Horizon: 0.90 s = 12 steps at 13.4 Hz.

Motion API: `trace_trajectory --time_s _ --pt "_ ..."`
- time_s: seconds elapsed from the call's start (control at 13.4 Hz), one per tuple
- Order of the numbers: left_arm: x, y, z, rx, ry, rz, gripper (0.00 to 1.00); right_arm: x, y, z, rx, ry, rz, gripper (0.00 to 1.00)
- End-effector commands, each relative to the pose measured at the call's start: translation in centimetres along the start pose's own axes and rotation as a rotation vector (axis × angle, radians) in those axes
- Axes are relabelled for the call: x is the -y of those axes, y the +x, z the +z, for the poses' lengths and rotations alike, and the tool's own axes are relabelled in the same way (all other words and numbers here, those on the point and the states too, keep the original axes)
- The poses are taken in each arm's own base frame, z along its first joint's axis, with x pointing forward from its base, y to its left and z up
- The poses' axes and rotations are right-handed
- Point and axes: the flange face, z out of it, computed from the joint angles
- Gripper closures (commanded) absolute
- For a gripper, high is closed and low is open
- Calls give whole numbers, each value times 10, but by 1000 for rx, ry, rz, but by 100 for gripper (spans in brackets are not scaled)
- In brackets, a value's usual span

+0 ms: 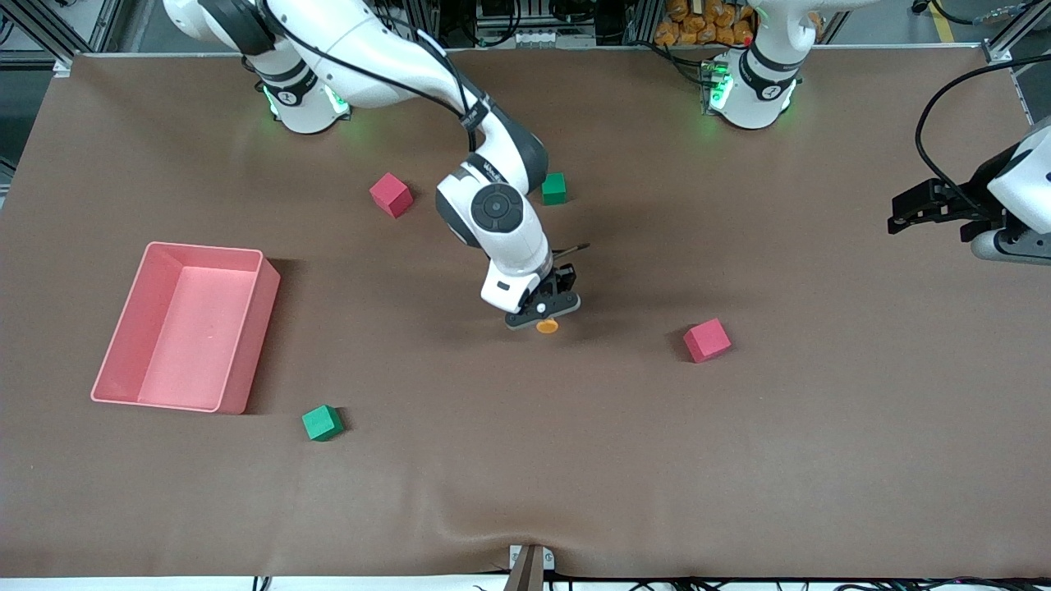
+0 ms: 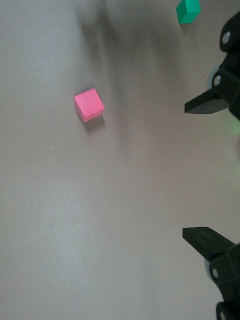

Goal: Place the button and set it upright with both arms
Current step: 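Carry the button with the right gripper to the table middle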

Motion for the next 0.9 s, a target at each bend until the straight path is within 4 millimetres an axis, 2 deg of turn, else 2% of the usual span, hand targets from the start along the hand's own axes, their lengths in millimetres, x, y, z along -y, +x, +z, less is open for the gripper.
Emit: trace_trajectory --time_s 0.0,0.07,0.3,0.82 --pt "1 2 0 9 -21 21 0 32 0 17 -13 17 40 83" --pt "1 1 1 10 -23 20 0 42 -2 25 -13 19 49 83" --pt "-1 5 7 19 -41 22 0 45 -9 43 2 10 45 83" --pt "-8 6 16 38 -73 29 0 67 -21 75 -12 20 48 81"
